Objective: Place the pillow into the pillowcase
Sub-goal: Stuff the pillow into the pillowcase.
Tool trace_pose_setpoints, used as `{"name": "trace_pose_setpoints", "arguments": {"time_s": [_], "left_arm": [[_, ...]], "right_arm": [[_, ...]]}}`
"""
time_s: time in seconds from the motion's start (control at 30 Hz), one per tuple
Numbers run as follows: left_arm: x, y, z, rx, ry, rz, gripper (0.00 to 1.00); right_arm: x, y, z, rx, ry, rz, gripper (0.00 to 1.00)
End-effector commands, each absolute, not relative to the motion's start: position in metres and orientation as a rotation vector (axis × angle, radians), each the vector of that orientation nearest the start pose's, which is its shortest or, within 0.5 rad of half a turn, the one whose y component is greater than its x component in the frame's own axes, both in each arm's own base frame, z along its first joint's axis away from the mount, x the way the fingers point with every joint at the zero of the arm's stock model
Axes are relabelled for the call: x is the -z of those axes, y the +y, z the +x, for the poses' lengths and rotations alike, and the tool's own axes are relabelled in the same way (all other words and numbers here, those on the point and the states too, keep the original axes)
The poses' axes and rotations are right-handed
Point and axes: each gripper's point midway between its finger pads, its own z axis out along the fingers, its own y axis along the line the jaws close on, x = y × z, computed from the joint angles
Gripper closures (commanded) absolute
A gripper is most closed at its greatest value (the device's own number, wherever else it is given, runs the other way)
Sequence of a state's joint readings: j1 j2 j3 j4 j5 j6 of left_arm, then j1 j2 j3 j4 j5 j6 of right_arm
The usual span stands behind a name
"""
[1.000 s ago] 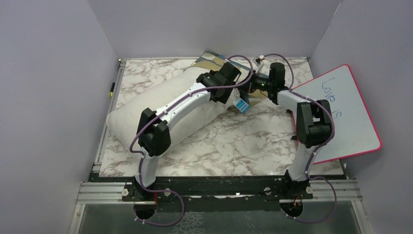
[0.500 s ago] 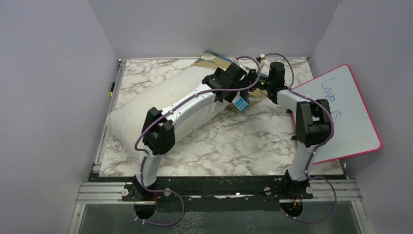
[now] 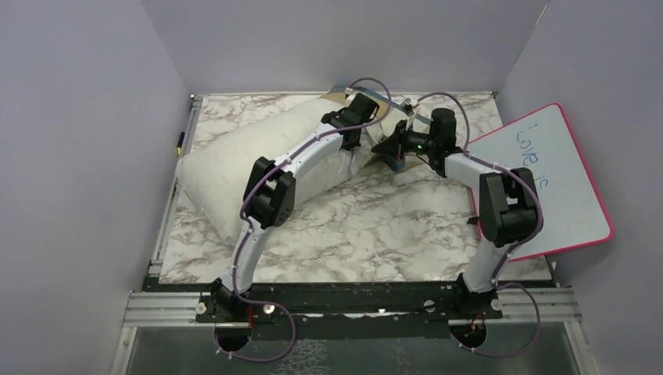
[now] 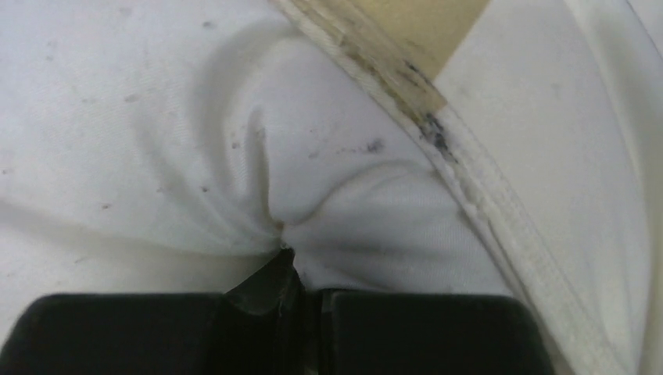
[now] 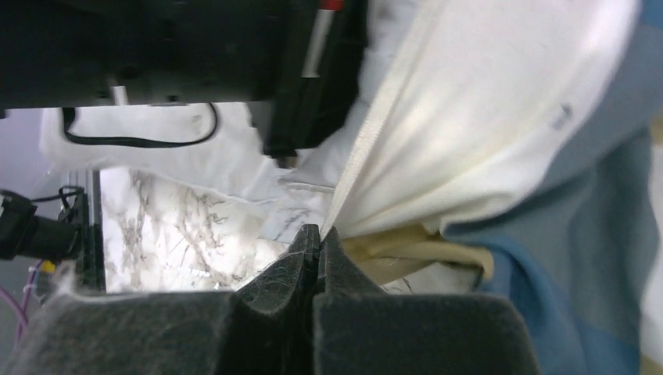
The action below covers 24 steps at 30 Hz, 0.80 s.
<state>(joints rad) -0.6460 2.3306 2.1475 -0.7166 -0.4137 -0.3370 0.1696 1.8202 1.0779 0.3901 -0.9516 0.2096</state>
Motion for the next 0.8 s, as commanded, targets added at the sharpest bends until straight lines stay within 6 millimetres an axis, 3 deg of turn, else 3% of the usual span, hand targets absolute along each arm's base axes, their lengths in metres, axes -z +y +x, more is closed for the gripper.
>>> {"name": "trace_pose_setpoints", "arguments": {"time_s": [0.0, 0.13, 0.2, 0.27, 0.33, 0.47, 0.63, 0.77], "left_arm": [[-0.072, -0.294, 0.527, 0.059, 2.345, -0.07, 0.95], [-0.083, -0.3, 0.529, 0.152, 2.323, -0.17, 0.97], [-0.092, -0.302, 0.533, 0.218, 2.315, -0.201, 0.97], [-0.11, -0.305, 0.534, 0.274, 2.309, -0.144, 0.96], [-0.131, -0.299, 0.526, 0.265, 2.29, -0.064, 0.85], [-0.169, -0.283, 0.497, 0.237, 2.258, 0.143, 0.47], [-0.196, -0.267, 0.459, 0.178, 2.194, 0.379, 0.37], [-0.201, -0.268, 0.452, 0.1, 2.094, 0.637, 0.33]], "right_arm": [[-0.191, 0.259, 0.359, -1.386, 1.68, -0.915, 1.0], [-0.171, 0.283, 0.345, -1.329, 1.718, -0.99, 1.0], [-0.163, 0.283, 0.355, -1.258, 1.769, -0.933, 1.0], [-0.168, 0.276, 0.376, -1.154, 1.779, -0.868, 1.0], [-0.179, 0.261, 0.403, -1.046, 1.821, -0.755, 1.0], [-0.216, 0.244, 0.424, -1.044, 1.77, -0.624, 1.0], [-0.225, 0.24, 0.437, -1.049, 1.785, -0.547, 1.0], [-0.226, 0.237, 0.455, -1.047, 1.825, -0.483, 1.0]]}}
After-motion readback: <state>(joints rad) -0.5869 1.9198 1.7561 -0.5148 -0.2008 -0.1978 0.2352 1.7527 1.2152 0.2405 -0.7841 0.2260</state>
